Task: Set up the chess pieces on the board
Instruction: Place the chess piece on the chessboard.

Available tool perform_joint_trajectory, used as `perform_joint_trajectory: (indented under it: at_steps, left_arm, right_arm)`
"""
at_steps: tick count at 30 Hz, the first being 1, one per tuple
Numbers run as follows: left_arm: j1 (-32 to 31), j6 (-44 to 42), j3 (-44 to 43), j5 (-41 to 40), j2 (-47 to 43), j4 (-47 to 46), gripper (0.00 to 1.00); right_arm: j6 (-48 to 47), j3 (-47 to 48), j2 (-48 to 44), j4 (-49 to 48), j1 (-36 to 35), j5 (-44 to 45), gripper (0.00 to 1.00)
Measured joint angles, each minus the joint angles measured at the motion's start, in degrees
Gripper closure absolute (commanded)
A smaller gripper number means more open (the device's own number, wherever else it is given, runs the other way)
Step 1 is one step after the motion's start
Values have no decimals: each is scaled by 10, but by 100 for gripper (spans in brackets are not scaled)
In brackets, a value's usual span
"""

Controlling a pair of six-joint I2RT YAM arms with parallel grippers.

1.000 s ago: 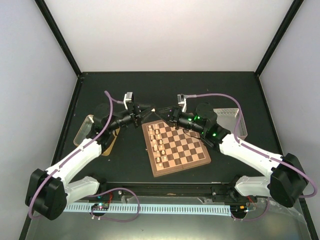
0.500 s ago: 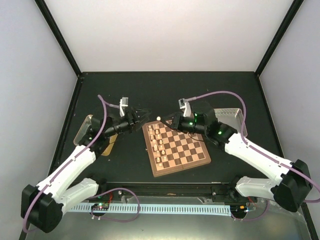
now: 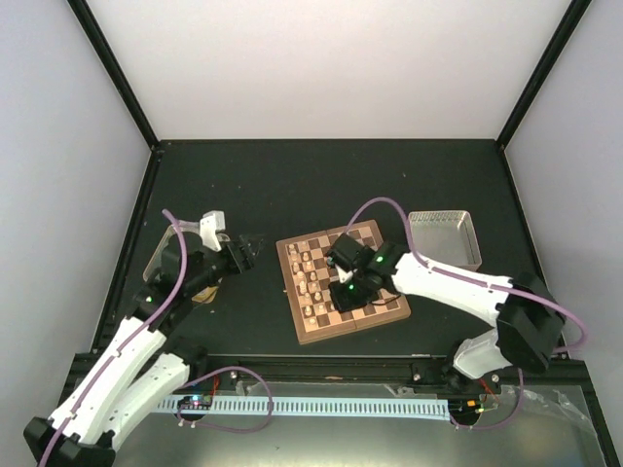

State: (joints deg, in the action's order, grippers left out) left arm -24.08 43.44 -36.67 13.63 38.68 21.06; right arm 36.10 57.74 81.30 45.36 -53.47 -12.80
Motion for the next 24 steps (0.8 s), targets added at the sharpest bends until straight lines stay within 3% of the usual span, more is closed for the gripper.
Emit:
perform_joint_trajectory:
  at_steps: [7,24]
  left_arm:
    - [0,-49,16,-58,-65,35,16]
    - [0,-71,16,-92,-65,64,16]
  right_arm:
    - [-12,29,70,51,-61,17,99]
    - [3,71,144,50,-95,29,96]
